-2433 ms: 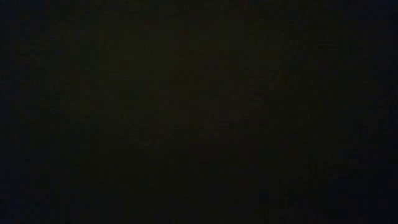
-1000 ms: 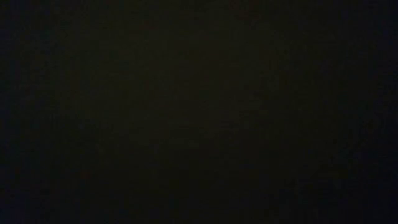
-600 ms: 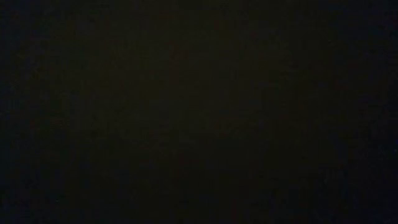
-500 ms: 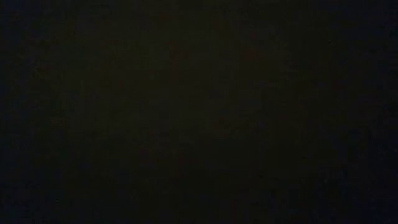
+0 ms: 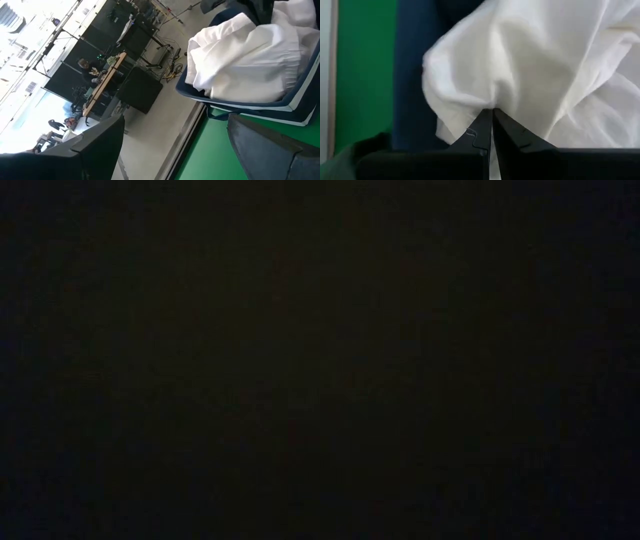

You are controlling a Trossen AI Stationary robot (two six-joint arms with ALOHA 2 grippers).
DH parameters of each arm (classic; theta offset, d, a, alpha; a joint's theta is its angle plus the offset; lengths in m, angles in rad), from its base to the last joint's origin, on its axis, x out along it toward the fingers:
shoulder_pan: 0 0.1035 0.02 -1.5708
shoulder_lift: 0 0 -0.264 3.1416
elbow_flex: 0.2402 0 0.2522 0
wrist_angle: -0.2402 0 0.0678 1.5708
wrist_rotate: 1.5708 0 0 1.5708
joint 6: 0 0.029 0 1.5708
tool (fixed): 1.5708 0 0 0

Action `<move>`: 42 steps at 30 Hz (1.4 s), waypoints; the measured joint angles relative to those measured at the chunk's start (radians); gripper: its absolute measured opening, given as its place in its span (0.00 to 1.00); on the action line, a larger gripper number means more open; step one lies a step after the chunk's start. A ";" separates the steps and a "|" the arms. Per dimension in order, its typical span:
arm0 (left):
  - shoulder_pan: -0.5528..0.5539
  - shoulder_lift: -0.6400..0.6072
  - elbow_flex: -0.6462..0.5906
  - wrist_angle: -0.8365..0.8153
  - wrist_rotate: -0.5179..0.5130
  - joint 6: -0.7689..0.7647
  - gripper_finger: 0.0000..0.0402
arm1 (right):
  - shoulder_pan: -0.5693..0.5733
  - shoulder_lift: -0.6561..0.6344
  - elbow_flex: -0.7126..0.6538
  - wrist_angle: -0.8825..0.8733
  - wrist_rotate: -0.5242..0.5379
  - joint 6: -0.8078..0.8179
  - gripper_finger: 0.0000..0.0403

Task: Sort clothes
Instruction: Put the white boxer short into the blue laundry bin, then put the green polo into the white laundry bin

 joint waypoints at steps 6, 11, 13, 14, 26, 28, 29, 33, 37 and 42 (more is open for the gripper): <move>0.000 0.000 0.000 0.023 0.017 0.002 0.82 | 0.002 -0.106 0.022 -0.011 0.084 0.041 0.02; 0.000 0.000 0.000 0.074 0.089 0.034 0.82 | 0.027 -0.219 0.022 -0.042 0.136 0.109 0.02; 0.000 0.000 0.000 0.111 0.131 0.063 0.82 | 0.045 -0.277 0.018 -0.064 0.137 0.123 0.02; 0.000 0.000 0.000 0.132 0.151 0.081 0.82 | 0.058 -0.303 0.011 -0.071 0.137 0.136 0.02; -0.069 0.000 0.000 0.403 0.254 0.341 0.82 | 0.272 -0.562 -0.147 -0.057 0.217 0.287 0.02; -0.095 0.000 0.000 0.462 0.254 0.405 0.82 | 0.313 -0.585 -0.167 -0.042 0.234 0.321 0.02; -0.107 -0.001 0.000 0.484 0.255 0.432 0.82 | 0.333 -0.592 -0.175 -0.029 0.235 0.333 0.02; -0.150 -0.009 0.000 0.551 0.257 0.488 0.82 | 0.416 -0.598 -0.188 -0.006 0.237 0.368 0.02; -0.182 -0.022 0.004 0.553 0.289 0.484 0.82 | 0.495 -0.584 -0.189 -0.005 0.255 0.391 0.02; -0.234 -0.045 0.022 0.522 0.306 0.481 0.82 | 0.598 -0.565 -0.190 -0.005 0.341 0.410 0.02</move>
